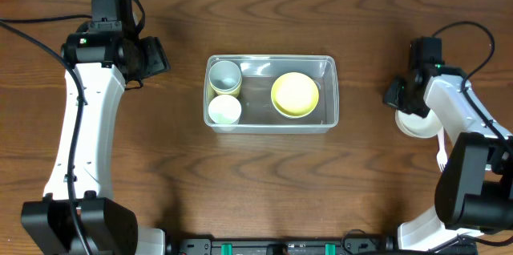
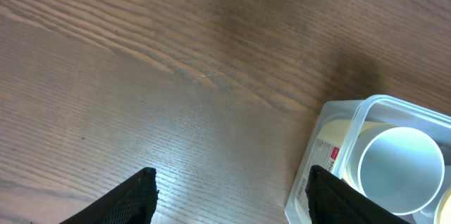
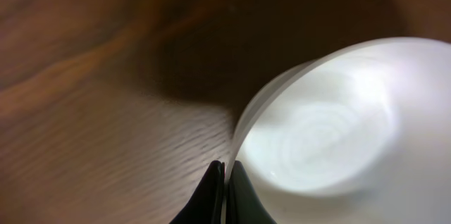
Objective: Pack container
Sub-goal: 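Move the right gripper to the white bowl and grasp its rim, then place the white bowl onto the stacked bowls in the container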
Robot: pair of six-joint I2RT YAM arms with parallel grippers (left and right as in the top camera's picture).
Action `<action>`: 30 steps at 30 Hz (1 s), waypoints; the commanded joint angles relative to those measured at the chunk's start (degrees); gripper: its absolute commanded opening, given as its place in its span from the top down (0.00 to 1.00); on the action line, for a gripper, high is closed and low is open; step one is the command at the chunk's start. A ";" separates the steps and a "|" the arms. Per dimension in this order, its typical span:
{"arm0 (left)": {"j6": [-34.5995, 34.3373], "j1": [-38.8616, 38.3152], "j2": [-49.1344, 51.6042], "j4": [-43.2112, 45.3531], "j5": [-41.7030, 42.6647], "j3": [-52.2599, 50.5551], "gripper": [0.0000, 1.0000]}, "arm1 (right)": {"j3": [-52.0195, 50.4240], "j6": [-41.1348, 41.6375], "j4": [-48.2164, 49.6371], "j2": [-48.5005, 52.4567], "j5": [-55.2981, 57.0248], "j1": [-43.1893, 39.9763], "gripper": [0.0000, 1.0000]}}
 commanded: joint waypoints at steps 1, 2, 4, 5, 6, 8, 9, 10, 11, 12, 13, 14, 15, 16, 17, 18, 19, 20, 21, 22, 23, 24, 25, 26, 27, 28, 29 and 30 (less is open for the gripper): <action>-0.55 0.09 0.28 -0.31 0.15 -0.22 0.32 | 7.80 -9.14 -3.58 0.09 -4.11 2.69 0.99; -0.55 0.09 0.28 -0.31 0.15 -0.22 0.32 | 10.27 -10.78 -5.51 0.09 -4.96 3.58 0.99; -0.55 0.09 0.28 -0.31 0.15 -0.22 0.32 | 16.11 -14.36 -10.03 0.09 -5.86 6.05 0.99; -0.55 0.09 0.28 -0.31 0.15 -0.22 0.32 | 19.30 -16.37 -12.24 0.09 -5.84 7.65 0.99; -0.55 0.09 0.28 -0.28 0.15 -0.22 0.32 | 22.03 -18.10 -14.01 0.09 -5.79 9.14 0.99; -0.55 0.09 0.28 -0.31 0.15 -0.22 0.32 | 27.82 -21.77 -17.20 0.09 -5.60 13.05 0.99; -0.55 0.09 0.28 -0.31 0.15 -0.22 0.31 | 29.59 -22.86 -18.05 0.09 -5.60 14.49 0.99; -0.55 0.09 0.28 -0.31 0.15 -0.22 0.32 | 31.85 -24.35 -19.02 0.09 -5.60 16.55 0.99; -0.55 0.09 0.28 -0.31 0.15 -0.22 0.31 | 33.68 -25.79 -19.76 0.09 -5.60 18.62 0.99; -0.55 0.09 0.28 -0.33 0.15 -0.22 0.31 | 34.97 -26.95 -20.33 0.09 -5.60 20.46 0.99; -0.55 0.09 0.28 -0.33 0.15 -0.22 0.31 | 35.93 -28.09 -20.72 0.09 -5.62 22.67 0.99; -0.55 0.09 0.28 -0.33 0.15 -0.22 0.32 | 36.28 -28.85 -20.83 0.09 -5.62 24.44 0.99; -0.55 0.09 0.28 -0.33 0.15 -0.22 0.31 | 36.30 -29.55 -20.85 0.09 -5.62 26.53 0.99; -0.55 0.09 0.28 -0.33 0.15 -0.22 0.32 | 36.28 -29.92 -21.07 0.13 -5.60 28.20 0.99; -0.55 0.09 0.28 -0.33 0.15 -0.22 0.31 | 36.20 -29.88 -21.29 0.39 -5.57 29.75 0.99; -0.55 0.09 0.28 -0.33 0.15 -0.22 0.32 | 36.17 -29.83 -21.49 0.63 -5.64 31.23 0.99; -0.55 0.09 0.28 -0.33 0.15 -0.22 0.32 | 36.11 -29.57 -21.62 1.03 -5.73 32.65 0.99; -0.55 0.09 0.28 -0.33 0.15 -0.22 0.31 | 36.11 -29.27 -21.66 1.51 -5.64 34.10 0.99; -0.55 0.09 0.28 -0.33 0.15 -0.22 0.32 | 36.02 -29.18 -21.62 2.16 -5.64 35.45 0.99; -0.55 0.09 0.28 -0.33 0.15 -0.22 0.31 | 36.02 -29.18 -21.59 2.64 -5.64 36.33 0.99; -0.55 0.09 0.28 -0.33 0.15 -0.22 0.31 | 36.00 -29.16 -21.59 3.41 -5.64 37.24 0.99; -0.55 0.09 0.28 -0.33 0.15 -0.22 0.31 | 35.98 -29.16 -21.59 4.24 -5.64 38.03 0.99; -0.55 0.09 0.28 -0.35 0.15 -0.22 0.32 | 35.95 -29.11 -21.66 5.25 -5.64 38.77 0.99; -0.55 0.09 0.28 -0.35 0.15 -0.22 0.31 | 35.93 -28.70 -21.75 6.32 -5.64 39.30 0.99; -0.52 0.09 0.28 -0.35 0.15 -0.22 0.32 | 35.95 -28.50 -21.99 7.30 -5.64 39.69 0.99; -0.52 0.09 0.28 -0.35 0.15 -0.22 0.32 | 35.93 -28.41 -22.40 8.48 -5.64 40.02 0.99; -0.52 0.09 0.28 -0.35 0.15 -0.22 0.32 | 35.93 -28.09 -22.77 9.66 -5.64 40.22 0.99; -0.52 0.09 0.28 -0.35 0.15 -0.22 0.32 | 35.93 -27.74 -22.99 10.49 -5.64 40.33 0.99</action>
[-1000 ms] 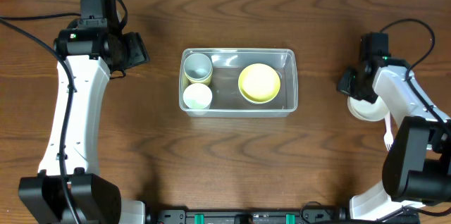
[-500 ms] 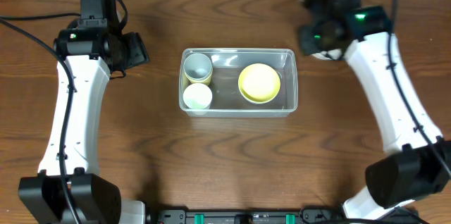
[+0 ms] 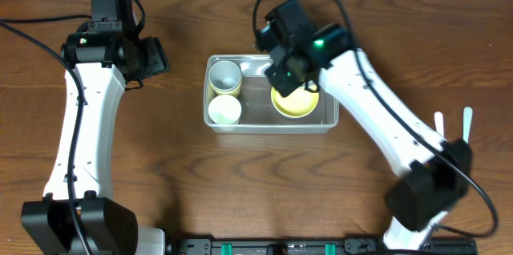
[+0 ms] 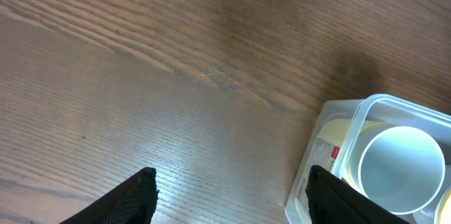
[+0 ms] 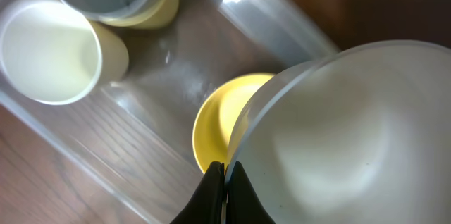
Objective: Pack container
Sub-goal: 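Place the white bowl onto the stacked bowls in the container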
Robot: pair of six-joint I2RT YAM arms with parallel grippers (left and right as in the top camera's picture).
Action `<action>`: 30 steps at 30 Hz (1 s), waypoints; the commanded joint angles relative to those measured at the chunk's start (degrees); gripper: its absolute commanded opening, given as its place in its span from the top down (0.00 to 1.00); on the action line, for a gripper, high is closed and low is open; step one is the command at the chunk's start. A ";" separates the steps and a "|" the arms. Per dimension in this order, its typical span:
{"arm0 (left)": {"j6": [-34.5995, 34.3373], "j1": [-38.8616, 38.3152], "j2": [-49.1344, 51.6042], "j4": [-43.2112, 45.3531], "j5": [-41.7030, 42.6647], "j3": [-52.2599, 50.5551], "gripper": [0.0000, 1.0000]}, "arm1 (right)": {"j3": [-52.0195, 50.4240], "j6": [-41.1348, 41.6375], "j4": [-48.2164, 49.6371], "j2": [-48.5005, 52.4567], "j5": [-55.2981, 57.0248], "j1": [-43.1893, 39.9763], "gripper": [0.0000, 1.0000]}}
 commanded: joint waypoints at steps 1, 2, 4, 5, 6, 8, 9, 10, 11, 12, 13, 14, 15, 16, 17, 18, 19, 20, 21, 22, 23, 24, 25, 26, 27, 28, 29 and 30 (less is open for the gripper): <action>-0.52 0.09 0.28 -0.26 0.15 -0.22 0.31 | 0.37 0.31 -0.76 3.76 0.20 0.72 0.99; -0.52 0.09 0.28 -0.24 0.15 -0.22 0.32 | 0.35 0.31 -1.18 4.76 0.11 0.74 0.99; -0.52 0.09 0.28 -0.22 0.15 -0.22 0.31 | 0.35 0.31 -1.75 6.29 0.04 0.72 0.99; -0.52 0.09 0.28 -0.22 0.15 -0.22 0.31 | 0.35 0.31 -1.88 6.93 0.02 0.70 0.99; -0.52 0.09 0.28 -0.22 0.15 -0.22 0.32 | 0.35 0.28 -1.97 7.39 0.04 0.70 0.99; -0.52 0.09 0.28 -0.22 0.15 -0.22 0.31 | 0.35 0.28 -1.95 7.72 0.04 0.70 0.98; -0.52 0.09 0.28 -0.22 0.15 -0.22 0.31 | 0.35 0.26 -1.92 7.72 0.04 0.70 0.97; -0.52 0.09 0.28 -0.20 0.15 -0.22 0.31 | 0.35 0.26 -1.90 7.72 0.04 0.70 0.96; -0.52 0.09 0.28 -0.17 0.15 -0.22 0.31 | 0.37 0.26 -1.86 7.69 0.04 0.70 0.93; -0.52 0.09 0.28 -0.17 0.15 -0.22 0.31 | 0.37 0.24 -1.88 7.69 0.07 0.70 0.91; -0.52 0.09 0.28 -0.17 0.15 -0.22 0.31 | 0.37 0.24 -1.92 7.69 0.07 0.70 0.87; -0.52 0.09 0.28 -0.17 0.15 -0.22 0.31 | 0.37 0.24 -1.95 7.69 0.07 0.66 0.86; -0.52 0.09 0.28 -0.17 0.15 -0.22 0.31 | 0.37 0.20 -1.95 7.69 0.09 0.66 0.83; -0.52 0.09 0.28 -0.17 0.15 -0.22 0.31 | 0.37 0.09 -1.92 7.65 0.09 0.66 0.80; -0.52 0.09 0.28 -0.17 0.15 -0.22 0.31 | 0.37 0.00 -1.92 7.58 0.11 0.66 0.78; -0.52 0.09 0.28 -0.17 0.15 -0.22 0.31 | 0.37 0.00 -1.92 7.58 0.28 0.66 0.78; -0.52 0.09 0.28 -0.20 0.15 -0.22 0.31 | 0.37 0.00 -1.92 7.58 0.31 0.66 0.76; -0.52 0.09 0.28 -0.20 0.15 -0.22 0.31 | 0.37 0.02 -1.88 7.50 0.31 0.66 0.76; -0.52 0.09 0.28 -0.20 0.15 -0.22 0.31 | 0.37 0.04 -1.81 7.32 0.31 0.66 0.75; -0.52 0.09 0.28 -0.20 0.15 -0.22 0.31 | 0.39 0.04 -1.64 7.08 0.33 0.59 0.73; -0.52 0.09 0.28 -0.20 0.15 -0.22 0.32 | 0.39 0.07 -1.33 6.58 0.52 0.52 0.71; -0.52 0.09 0.28 -0.20 0.15 -0.22 0.31 | 0.39 0.09 -1.03 6.08 0.57 0.37 0.69; -0.52 0.09 0.28 -0.22 0.15 -0.22 0.31 | 0.39 0.52 -0.74 5.40 0.72 0.13 0.68; -0.52 0.09 0.28 -0.22 0.15 -0.22 0.31 | 0.39 0.70 -0.52 4.70 0.76 -0.20 0.66; -0.52 0.09 0.28 -0.24 0.15 -0.22 0.31 | 0.39 0.72 -0.39 3.93 0.92 -0.61 0.66; -0.52 0.09 0.28 -0.26 0.15 -0.22 0.31 | 0.39 0.96 -0.33 2.93 0.96 -1.16 0.65; -0.52 0.09 0.28 -0.26 0.15 -0.22 0.31 | 0.39 1.18 -0.24 1.95 0.94 -1.86 0.63; -0.52 0.09 0.28 -0.24 0.15 -0.22 0.31 | 0.39 1.20 -0.24 1.09 0.92 -2.58 0.57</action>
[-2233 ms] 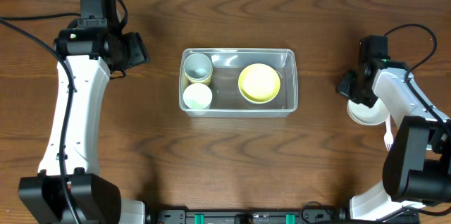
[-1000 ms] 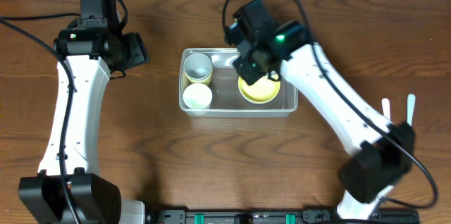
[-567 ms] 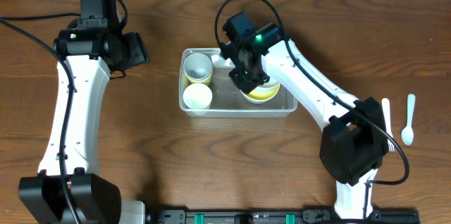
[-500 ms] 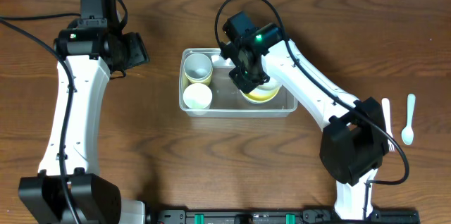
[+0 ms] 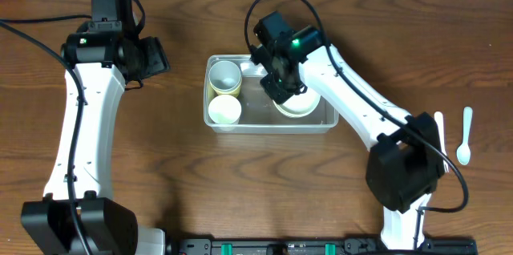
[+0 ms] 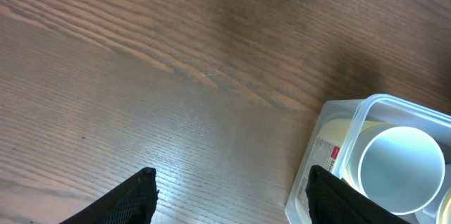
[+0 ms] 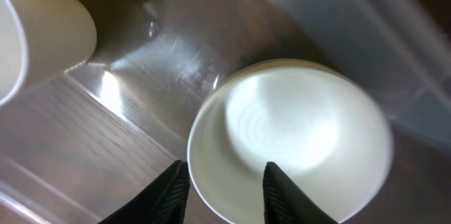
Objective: Pack container
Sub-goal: 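Place the white bowl onto the stacked bowls in the container, then move the right gripper down to the pink fork and grasp its handle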
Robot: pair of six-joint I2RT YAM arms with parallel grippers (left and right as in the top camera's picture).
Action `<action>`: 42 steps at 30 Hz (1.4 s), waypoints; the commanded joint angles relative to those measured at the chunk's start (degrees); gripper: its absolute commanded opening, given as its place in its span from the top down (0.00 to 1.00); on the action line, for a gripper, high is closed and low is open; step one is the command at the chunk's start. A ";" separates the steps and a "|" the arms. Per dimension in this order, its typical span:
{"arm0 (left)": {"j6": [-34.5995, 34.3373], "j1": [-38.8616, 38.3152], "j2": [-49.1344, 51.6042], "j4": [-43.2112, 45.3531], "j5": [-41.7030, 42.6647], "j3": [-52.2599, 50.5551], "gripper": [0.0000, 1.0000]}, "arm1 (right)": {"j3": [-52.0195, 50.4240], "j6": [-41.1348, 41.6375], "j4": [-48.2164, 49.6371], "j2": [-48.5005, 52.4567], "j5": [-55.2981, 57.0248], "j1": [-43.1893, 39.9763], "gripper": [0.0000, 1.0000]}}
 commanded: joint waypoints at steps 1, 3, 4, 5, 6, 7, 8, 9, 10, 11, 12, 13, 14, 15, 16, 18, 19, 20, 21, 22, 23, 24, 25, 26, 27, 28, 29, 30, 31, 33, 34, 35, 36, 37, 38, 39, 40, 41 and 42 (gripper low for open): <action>-0.55 0.09 0.28 -0.22 0.15 -0.22 0.31 | 0.42 0.59 0.13 -5.97 0.66 -3.02 0.55; -0.55 0.09 0.28 -0.20 0.15 -0.22 0.31 | 0.42 0.52 -0.57 -7.04 0.90 -4.20 0.56; -0.52 0.09 0.28 -0.20 0.15 -0.22 0.31 | 0.42 0.55 -1.09 -7.54 0.85 -4.79 0.56; -0.52 0.09 0.28 -0.22 0.15 -0.22 0.31 | 0.42 0.57 -1.44 -7.93 0.83 -5.27 0.57; -0.52 0.09 0.28 -0.22 0.15 -0.22 0.31 | 0.42 1.14 -1.70 -8.41 0.87 -5.75 0.58; -0.52 0.09 0.28 -0.22 0.15 -0.22 0.31 | 0.42 2.16 -1.60 -8.83 1.31 -6.27 0.57; -0.52 0.09 0.28 -0.20 0.15 -0.22 0.31 | 0.42 3.58 -1.31 -9.22 1.88 -6.80 0.57; -0.52 0.09 0.28 -0.17 0.15 -0.22 0.31 | 0.42 5.60 -0.90 -9.79 2.89 -7.50 0.55; -0.52 0.09 0.28 -0.17 0.15 -0.22 0.31 | 0.42 8.07 -0.42 -10.45 4.11 -8.39 0.53; -0.52 0.09 0.28 -0.17 0.15 -0.22 0.31 | 0.42 10.16 -0.11 -11.13 5.14 -9.31 0.51; -0.50 0.09 0.28 -0.17 0.15 -0.22 0.31 | 0.42 12.13 0.04 -11.91 6.14 -10.45 0.51; -0.52 0.09 0.28 -0.20 0.13 -0.22 0.31 | 0.42 14.84 0.07 -12.94 7.54 -12.02 0.50; -0.50 0.09 0.28 -0.20 0.15 -0.22 0.31 | 0.42 17.03 -0.02 -13.86 8.37 -13.64 0.49; -0.50 0.09 0.28 -0.22 0.15 -0.22 0.31 | 0.42 19.28 -0.26 -14.95 8.68 -15.82 0.46; -0.50 0.09 0.28 -0.22 0.15 -0.22 0.31 | 0.42 21.03 -0.52 -15.85 8.66 -17.70 0.42; -0.50 0.09 0.28 -0.22 0.15 -0.22 0.31 | 0.42 25.20 -1.79 -17.55 8.41 -23.02 0.34; -0.50 0.09 0.28 -0.22 0.15 -0.22 0.31 | 0.42 26.53 -2.73 -18.18 7.91 -26.03 0.32; -0.50 0.09 0.28 -0.22 0.15 -0.22 0.31 | 0.39 26.99 -3.65 -18.56 6.97 -28.74 0.31; -0.50 0.09 0.28 -0.22 0.15 -0.22 0.31 | 0.39 27.02 -4.90 -18.69 5.64 -31.85 0.30; -0.52 0.09 0.28 -0.20 0.15 -0.22 0.31 | 0.39 26.91 -6.47 -18.67 4.48 -34.93 0.30; -0.52 0.09 0.28 -0.20 0.15 -0.22 0.31 | 0.26 26.88 -7.63 -18.53 4.07 -37.03 0.30; -0.52 0.09 0.28 -0.20 0.15 -0.22 0.31 | -0.20 26.01 -9.33 -18.27 4.04 -40.06 0.27; -0.52 0.09 0.28 -0.20 0.15 -0.22 0.31 | -0.81 25.07 -10.29 -18.25 4.07 -42.03 0.27; -0.52 0.09 0.28 -0.17 0.15 -0.22 0.31 | -2.25 23.76 -10.82 -18.23 3.96 -44.37 0.25; -0.52 0.09 0.28 -0.17 0.15 -0.22 0.31 | -4.17 22.45 -11.04 -18.27 3.54 -46.58 0.23; -0.52 0.09 0.28 -0.17 0.15 -0.22 0.31 | -5.88 20.79 -11.08 -18.27 2.73 -48.24 0.22; -0.52 0.09 0.28 -0.15 0.15 -0.22 0.31 | -7.93 18.73 -10.78 -18.27 1.60 -49.66 0.20; -0.52 0.09 0.28 -0.15 0.15 -0.22 0.31 | -10.32 16.50 -10.01 -18.27 0.44 -50.82 0.17; -0.52 0.09 0.28 -0.15 0.15 -0.22 0.31 | -13.25 13.70 -8.87 -18.27 -0.63 -51.93 0.12; -0.55 0.09 0.28 -0.13 0.15 -0.22 0.31 | -18.56 10.14 -6.43 -18.25 -0.61 -53.22 0.05; -0.52 0.09 0.28 -0.13 0.15 -0.22 0.31 | -21.35 8.52 -4.74 -18.25 -0.11 -53.68 0.03; -0.52 0.09 0.28 -0.17 0.15 -0.22 0.31 | -23.47 7.87 -3.34 -18.25 0.70 -54.03 0.02; -0.52 0.09 0.28 -0.20 0.15 -0.22 0.31 | -25.40 7.76 -1.84 -18.25 1.90 -54.31 0.02; -0.52 0.09 0.28 -0.24 0.15 -0.22 0.31 | -27.41 7.76 -0.02 -18.25 3.34 -54.55 0.01; -0.52 0.09 0.28 -0.33 0.15 -0.22 0.31 | -28.87 7.76 1.49 -18.25 3.85 -54.73 0.01; -0.52 0.09 0.28 -0.42 0.15 -0.22 0.31 | -30.51 7.45 3.54 -18.25 3.89 -55.01 0.01; -0.55 0.09 0.28 -0.46 0.15 -0.22 0.31 | -31.61 6.67 5.25 -18.25 3.89 -55.19 0.01; -0.55 0.09 0.28 -0.44 0.15 -0.22 0.31 | -32.63 5.57 7.06 -18.25 3.89 -55.32 0.01; -0.55 0.09 0.28 -0.44 0.15 -0.22 0.31 | -33.57 4.15 8.76 -18.25 3.89 -55.43 0.01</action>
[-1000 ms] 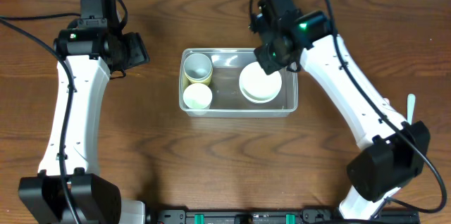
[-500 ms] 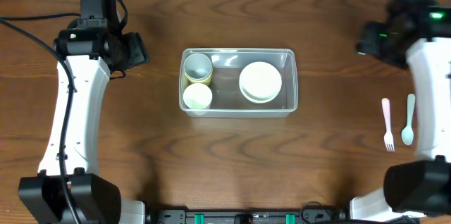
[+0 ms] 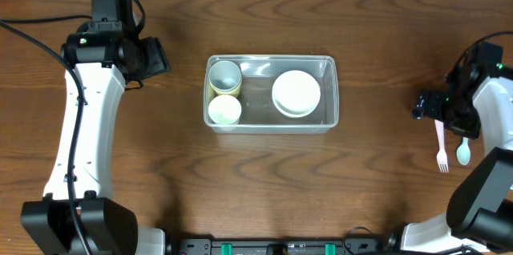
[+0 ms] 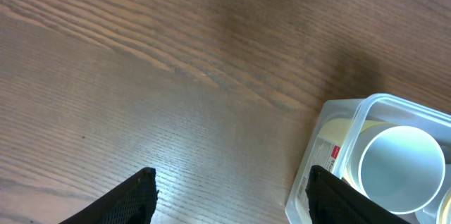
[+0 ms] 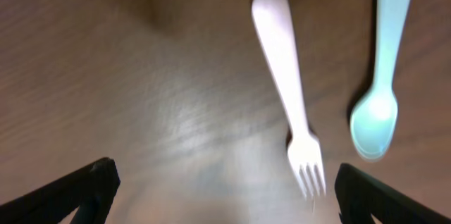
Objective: Pack container
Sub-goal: 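Move the right gripper down to the pink fork and grasp its handle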
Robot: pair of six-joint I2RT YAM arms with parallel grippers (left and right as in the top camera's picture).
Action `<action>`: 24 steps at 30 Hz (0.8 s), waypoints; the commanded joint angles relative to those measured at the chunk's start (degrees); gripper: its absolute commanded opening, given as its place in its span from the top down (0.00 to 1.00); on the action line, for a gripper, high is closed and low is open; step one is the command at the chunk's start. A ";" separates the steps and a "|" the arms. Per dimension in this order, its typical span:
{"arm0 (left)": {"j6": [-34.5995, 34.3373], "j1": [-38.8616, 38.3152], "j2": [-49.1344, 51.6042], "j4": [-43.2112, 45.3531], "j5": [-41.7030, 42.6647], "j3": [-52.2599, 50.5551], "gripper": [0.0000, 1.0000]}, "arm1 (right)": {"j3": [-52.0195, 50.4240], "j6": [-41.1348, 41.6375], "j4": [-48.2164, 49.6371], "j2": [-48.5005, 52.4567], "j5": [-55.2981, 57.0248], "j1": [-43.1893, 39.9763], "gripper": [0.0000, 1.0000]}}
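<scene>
A clear plastic container [image 3: 329,69] sits mid-table. It holds a grey cup nested in a yellow one [image 3: 225,77], a cream cup [image 3: 224,111] and a white bowl [image 3: 296,93] on top of a yellow one. On the table at the far right lie a pink fork [image 3: 440,144] and a pale blue spoon [image 3: 462,147], also seen as fork [image 5: 287,69] and spoon [image 5: 381,76]. My right gripper [image 5: 224,196] hangs open above the wood beside the fork. My left gripper [image 4: 232,199] is open left of the container [image 4: 331,146].
Dark wood table [image 3: 256,183] all round. The left arm [image 3: 84,119] stands along the left side, the right arm [image 3: 493,127] at the right edge. Black cables run at both back corners.
My right gripper, then open over the white bowl inside the container, is now at the far right of the table, open above the fork and spoon. The left arm has not moved.
My right gripper was shut on the white bowl's rim at the far right of the table. Then it held the bowl over the yellow bowl in the container. Then it stood open with the white bowl resting in the yellow one. Now it is back at the right, by the cutlery.
</scene>
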 commanded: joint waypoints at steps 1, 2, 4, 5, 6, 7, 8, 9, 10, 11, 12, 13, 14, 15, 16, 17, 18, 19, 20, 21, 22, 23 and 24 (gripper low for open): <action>-0.55 0.09 0.28 -0.39 0.17 -0.20 0.31 | -2.97 -6.14 4.13 -0.35 1.07 -1.22 0.01; -0.55 0.09 0.28 -0.50 0.17 -0.20 0.31 | -3.93 -7.34 5.75 -0.35 1.07 -1.25 0.01; -0.52 0.09 0.28 -0.63 0.17 -0.20 0.31 | -5.57 -8.52 8.04 -0.35 1.09 -1.40 0.01; -0.52 0.09 0.28 -0.74 0.17 -0.20 0.31 | -6.40 -8.55 8.87 -0.35 1.09 -1.51 0.01; -0.52 0.09 0.28 -0.76 0.17 -0.20 0.31 | -7.15 -8.59 9.55 -0.35 1.09 -1.60 0.01; -0.52 0.09 0.28 -0.76 0.17 -0.20 0.31 | -7.72 -8.87 10.16 -0.35 1.07 -1.70 0.01; -0.52 0.09 0.28 -0.74 0.17 -0.20 0.31 | -8.26 -8.96 10.84 -0.35 1.07 -1.81 0.01; -0.52 0.09 0.28 -0.72 0.17 -0.20 0.31 | -8.76 -9.01 11.50 -0.35 1.07 -2.05 0.01; -0.52 0.09 0.28 -0.72 0.17 -0.20 0.31 | -9.14 -9.01 12.00 -0.35 1.07 -2.25 0.01; -0.52 0.09 0.28 -0.72 0.17 -0.20 0.31 | -9.53 -9.01 12.37 -0.35 1.07 -2.51 0.01; -0.52 0.09 0.28 -0.72 0.17 -0.20 0.31 | -9.88 -8.98 12.61 -0.35 1.07 -2.69 0.01; -0.55 0.09 0.28 -0.74 0.17 -0.20 0.31 | -10.19 -8.96 12.79 -0.35 1.07 -2.89 0.01; -0.52 0.09 0.28 -0.74 0.17 -0.20 0.31 | -10.54 -8.94 13.00 -0.35 1.07 -3.04 0.01; -0.52 0.09 0.28 -0.74 0.17 -0.20 0.31 | -10.91 -8.94 13.42 -0.35 1.07 -3.28 0.01; -0.52 0.09 0.28 -0.74 0.17 -0.20 0.31 | -11.15 -8.92 13.53 -0.35 1.05 -3.54 0.01; -0.52 0.09 0.28 -0.74 0.17 -0.20 0.31 | -11.30 -8.92 13.51 -0.24 1.05 -3.78 0.01; -0.52 0.09 0.28 -0.74 0.17 -0.20 0.31 | -11.41 -8.90 13.46 -0.22 1.01 -4.07 0.01; -0.52 0.09 0.28 -0.74 0.17 -0.20 0.31 | -11.54 -8.87 13.42 -0.15 0.79 -4.39 0.02; -0.52 0.09 0.28 -0.74 0.17 -0.20 0.31 | -11.69 -8.87 13.49 -0.15 0.33 -4.61 0.02; -0.52 0.09 0.28 -0.74 0.17 -0.20 0.31 | -11.80 -8.85 13.53 -0.13 -0.04 -4.81 0.02; -0.52 0.09 0.28 -0.74 0.17 -0.20 0.31 | -11.82 -8.81 13.49 -0.04 -0.26 -4.87 0.02; -0.55 0.09 0.28 -0.74 0.17 -0.20 0.31 | -11.82 -8.68 13.51 0.15 -0.31 -4.87 0.02; -0.52 0.09 0.28 -0.74 0.17 -0.20 0.31 | -11.82 -8.72 13.51 0.39 -0.50 -4.87 0.02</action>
